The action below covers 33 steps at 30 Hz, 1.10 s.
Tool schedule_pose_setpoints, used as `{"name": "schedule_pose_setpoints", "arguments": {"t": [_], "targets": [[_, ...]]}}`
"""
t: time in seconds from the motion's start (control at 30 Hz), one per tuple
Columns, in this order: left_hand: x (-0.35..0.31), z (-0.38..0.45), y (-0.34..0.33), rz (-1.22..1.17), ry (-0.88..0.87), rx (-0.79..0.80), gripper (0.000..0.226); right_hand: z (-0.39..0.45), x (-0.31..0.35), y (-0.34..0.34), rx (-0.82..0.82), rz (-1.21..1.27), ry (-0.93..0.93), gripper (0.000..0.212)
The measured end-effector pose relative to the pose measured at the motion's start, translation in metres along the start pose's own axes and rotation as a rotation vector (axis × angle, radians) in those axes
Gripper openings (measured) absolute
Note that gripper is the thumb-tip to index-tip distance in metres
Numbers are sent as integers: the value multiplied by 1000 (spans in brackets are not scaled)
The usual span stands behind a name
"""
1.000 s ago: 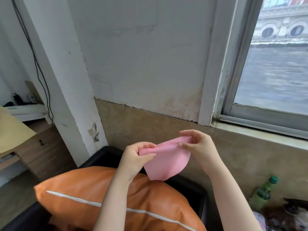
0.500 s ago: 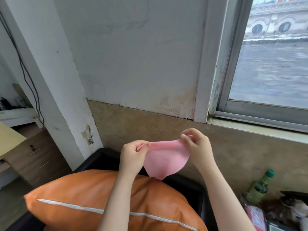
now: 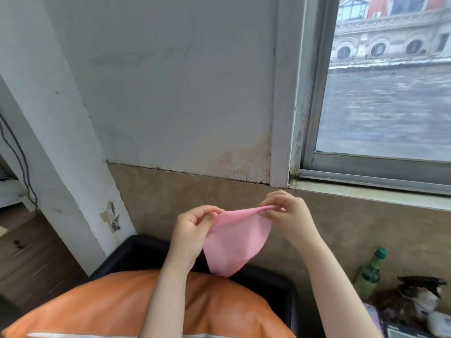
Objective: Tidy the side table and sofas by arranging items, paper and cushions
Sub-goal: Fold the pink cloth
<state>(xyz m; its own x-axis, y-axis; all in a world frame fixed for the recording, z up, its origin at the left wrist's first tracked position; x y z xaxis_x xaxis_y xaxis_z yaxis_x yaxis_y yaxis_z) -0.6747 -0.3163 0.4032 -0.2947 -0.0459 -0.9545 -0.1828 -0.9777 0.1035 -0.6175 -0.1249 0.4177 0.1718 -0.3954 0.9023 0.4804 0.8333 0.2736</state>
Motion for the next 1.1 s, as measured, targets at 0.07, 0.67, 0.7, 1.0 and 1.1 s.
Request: {"name": "schedule_pose_setpoints", "arguments": {"t": [0.07, 0.67, 0.7, 1.0, 1.1], "targets": [[0, 1, 2, -15, 5, 20, 23, 0, -1, 2, 16, 69, -52, 34], [-4, -4, 6, 379, -108, 171, 26, -15, 0, -3, -77, 521, -397, 9], [-6, -6, 6, 380, -133, 147, 23, -17, 1, -2, -61, 490, -380, 10], [-14, -9, 11, 365, -216, -36, 33, -25, 18, -2, -121, -8, -14, 25], [-16, -12, 11, 302, -174, -33, 29, -27, 20, -1, -170, -116, 49, 21]]}}
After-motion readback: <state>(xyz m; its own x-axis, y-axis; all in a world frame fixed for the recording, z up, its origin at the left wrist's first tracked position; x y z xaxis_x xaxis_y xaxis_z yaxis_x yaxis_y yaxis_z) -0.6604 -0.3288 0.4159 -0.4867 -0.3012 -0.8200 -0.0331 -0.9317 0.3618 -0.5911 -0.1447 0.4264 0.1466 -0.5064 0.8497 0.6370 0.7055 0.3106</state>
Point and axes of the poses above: each hand's wrist, its own z-axis towards the middle knuckle, its own y-axis out of the back of the hand, x = y × z, the point moved 2 cm from there along z, towards the middle knuckle, and after that the axes turned 2 degrees about -x, right-handed, at the moved point
